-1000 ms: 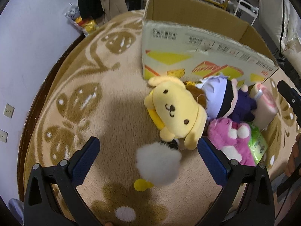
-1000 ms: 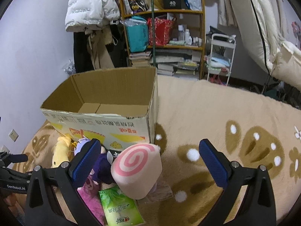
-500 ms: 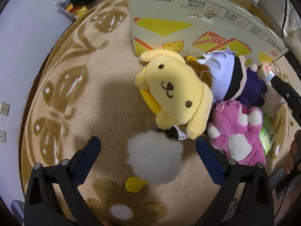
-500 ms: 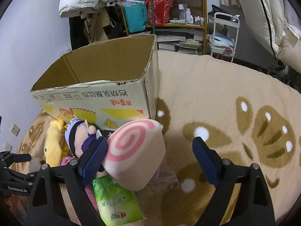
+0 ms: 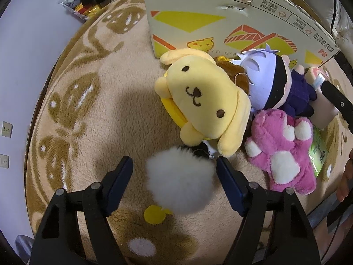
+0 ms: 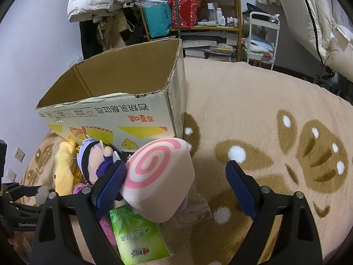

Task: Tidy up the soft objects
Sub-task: 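Grasp the white fluffy pompom with the left gripper while the right gripper grasps the pink swirl cake plush, then release the pompom into the box with the left gripper while the right gripper drops the cake plush in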

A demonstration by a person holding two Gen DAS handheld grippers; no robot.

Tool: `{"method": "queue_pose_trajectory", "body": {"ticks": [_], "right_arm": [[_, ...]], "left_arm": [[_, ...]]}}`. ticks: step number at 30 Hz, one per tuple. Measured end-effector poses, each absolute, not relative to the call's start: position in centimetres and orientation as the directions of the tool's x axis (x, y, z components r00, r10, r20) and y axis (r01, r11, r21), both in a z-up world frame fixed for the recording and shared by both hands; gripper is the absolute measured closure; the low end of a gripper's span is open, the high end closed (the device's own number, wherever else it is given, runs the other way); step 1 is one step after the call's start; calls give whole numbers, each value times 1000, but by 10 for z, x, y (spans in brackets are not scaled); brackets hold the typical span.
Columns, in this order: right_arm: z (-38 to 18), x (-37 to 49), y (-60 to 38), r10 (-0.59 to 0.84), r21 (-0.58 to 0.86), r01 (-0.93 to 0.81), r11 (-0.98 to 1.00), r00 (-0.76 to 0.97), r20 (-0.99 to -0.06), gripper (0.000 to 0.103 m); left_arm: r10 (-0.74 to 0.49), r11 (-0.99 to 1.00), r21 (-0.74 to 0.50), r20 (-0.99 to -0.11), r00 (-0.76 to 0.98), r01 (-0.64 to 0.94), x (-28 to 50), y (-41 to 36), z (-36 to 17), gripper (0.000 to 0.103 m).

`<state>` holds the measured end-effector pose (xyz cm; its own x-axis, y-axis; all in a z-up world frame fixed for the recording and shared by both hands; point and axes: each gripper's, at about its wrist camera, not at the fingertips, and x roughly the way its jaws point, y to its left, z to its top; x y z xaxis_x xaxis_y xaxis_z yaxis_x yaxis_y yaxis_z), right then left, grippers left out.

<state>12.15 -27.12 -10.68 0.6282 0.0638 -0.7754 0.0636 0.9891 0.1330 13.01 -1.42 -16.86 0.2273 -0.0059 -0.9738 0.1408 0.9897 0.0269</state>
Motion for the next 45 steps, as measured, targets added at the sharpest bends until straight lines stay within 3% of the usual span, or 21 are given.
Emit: {"method": "queue_pose_trajectory", "body": {"ticks": [3,6,12,13,17,20,34,45], "right_arm": [[-105,121,-271,51,117,63,991,634,-771,7],[-104,122,-269,54,113,53,992,636,-770,8],[-106,122,-268,88,147,41,988,630,-771,19],[-106,122,-267,101,157,34,987,627,-773,25],[-107,123,-261,134,167,-3,986,608,-783,54],[-107,122,-255,126,134,-31,990,606,-786,62],[-98,113,-268,158,202,-1,979,624,-765,65],[-81,98,-271,172,226,-6,974,670,-722,66]], "left_arm": [[-9,989,23,-976,218,143,128,-16,-169,34],[-17,988,11,-983,185,151,129,-16,-174,50],[-34,984,1,-981,190,180,128,-20,-173,67],[-39,983,-4,-981,191,182,128,-20,-173,70],[-41,983,-1,-977,209,186,127,-21,-170,71],[-40,982,2,-975,220,187,125,-22,-168,71],[-11,979,37,-972,233,199,118,-25,-164,71],[-33,978,42,-935,354,202,97,-25,-131,71]]}}
